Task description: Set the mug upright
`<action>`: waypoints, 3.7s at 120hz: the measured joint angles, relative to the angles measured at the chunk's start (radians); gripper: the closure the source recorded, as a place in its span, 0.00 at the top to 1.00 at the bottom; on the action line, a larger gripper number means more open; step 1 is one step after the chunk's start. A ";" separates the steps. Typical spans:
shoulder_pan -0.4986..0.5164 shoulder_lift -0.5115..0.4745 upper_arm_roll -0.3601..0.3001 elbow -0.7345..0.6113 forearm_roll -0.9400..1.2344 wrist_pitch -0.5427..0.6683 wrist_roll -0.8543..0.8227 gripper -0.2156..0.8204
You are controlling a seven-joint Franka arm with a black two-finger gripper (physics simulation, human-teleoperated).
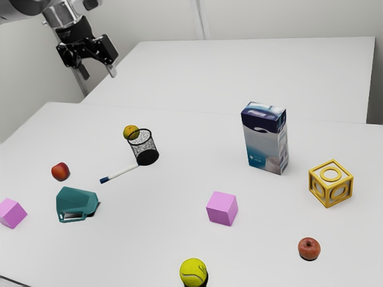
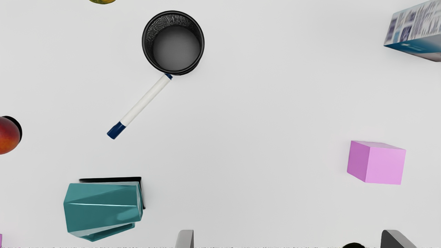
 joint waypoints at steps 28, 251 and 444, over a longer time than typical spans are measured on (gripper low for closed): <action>0.020 -0.072 0.045 -0.161 -0.045 0.003 0.031 0.78; 0.422 0.135 0.415 -0.957 -1.027 0.273 1.249 0.56; -0.018 0.086 -0.006 -0.596 -0.085 0.778 0.675 0.04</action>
